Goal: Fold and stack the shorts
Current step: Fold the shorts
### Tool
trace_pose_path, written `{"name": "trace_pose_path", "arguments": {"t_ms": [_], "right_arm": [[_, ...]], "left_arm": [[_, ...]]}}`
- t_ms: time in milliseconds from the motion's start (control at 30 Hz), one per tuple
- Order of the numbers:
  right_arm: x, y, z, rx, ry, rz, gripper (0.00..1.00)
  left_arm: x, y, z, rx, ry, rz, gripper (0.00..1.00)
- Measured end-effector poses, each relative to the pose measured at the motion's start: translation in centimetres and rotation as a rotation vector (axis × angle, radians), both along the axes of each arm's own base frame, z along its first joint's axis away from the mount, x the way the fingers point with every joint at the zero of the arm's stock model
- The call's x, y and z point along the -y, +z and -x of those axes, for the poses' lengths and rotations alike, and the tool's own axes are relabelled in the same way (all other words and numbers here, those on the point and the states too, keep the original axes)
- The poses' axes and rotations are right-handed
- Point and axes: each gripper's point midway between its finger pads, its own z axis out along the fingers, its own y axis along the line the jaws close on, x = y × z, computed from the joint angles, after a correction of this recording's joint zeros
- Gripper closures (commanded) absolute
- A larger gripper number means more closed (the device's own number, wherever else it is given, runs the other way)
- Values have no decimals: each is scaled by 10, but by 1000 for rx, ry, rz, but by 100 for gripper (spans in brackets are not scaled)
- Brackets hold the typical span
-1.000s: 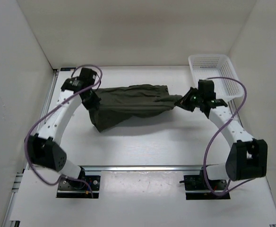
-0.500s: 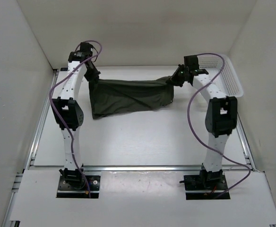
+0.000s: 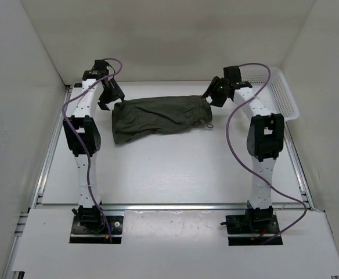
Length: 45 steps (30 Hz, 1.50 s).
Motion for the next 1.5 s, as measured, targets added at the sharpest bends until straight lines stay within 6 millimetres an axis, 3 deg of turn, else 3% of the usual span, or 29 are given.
{"name": "trace_pose_path", "arguments": {"t_ms": [33,67,100,133,200,267,433,567,633,667,700,800,867,933,967,1000,1133,1300,1333,1367,1433,1467,1500], "right_arm": [[3,-1,9,-13,2,10,40],[6,-3,19,-24,4,22,38],[8,-5,28,-38,4,33,30],[10,-7,35,-47,8,41,24],[12,-12,46,-61,21,52,16],[13,-20,54,-81,33,54,15],[11,-42,74,-153,53,44,15],[9,-42,74,-151,62,31,15],[8,-44,73,-152,64,28,15],[8,-45,72,-152,65,26,15],[7,-49,72,-158,66,23,15],[4,-62,69,-184,72,12,21],[0,-73,68,-204,78,7,38],[-4,-81,66,-219,84,1,62],[-5,-84,65,-224,81,-3,87],[-7,-86,64,-226,83,-7,97],[-12,-83,61,-215,76,-17,100],[-14,-83,61,-204,78,-12,100],[-14,-83,61,-203,78,-12,100],[-14,-82,62,-201,78,-12,100],[-14,-82,63,-200,78,-8,82],[-14,-82,63,-199,78,-7,66],[-15,-81,63,-197,76,-7,41]], "left_arm": [[0,2,9,-13,0,1,39],[-1,4,20,-26,-9,-4,38],[0,7,32,-44,-21,-2,32],[1,10,43,-53,-32,6,1],[5,15,63,-66,-51,24,0],[9,13,80,-90,-65,41,0],[12,-24,98,-186,-73,50,0],[13,-56,99,-244,-68,50,23],[14,-66,97,-256,-61,54,65],[15,-68,96,-258,-62,53,81],[15,-69,95,-257,-64,53,90],[17,-65,92,-244,-72,51,90],[20,-62,89,-233,-78,48,90],[20,-59,91,-234,-78,42,90],[19,-56,93,-236,-78,38,90],[19,-52,95,-235,-78,35,90],[18,-30,111,-204,-84,30,90],[16,-11,152,-192,-88,38,90],[16,-13,158,-201,-89,41,85],[16,-17,163,-210,-90,42,51],[17,-30,174,-251,-101,45,5],[17,-38,181,-276,-99,49,0],[17,-44,187,-301,-94,53,0]]}}
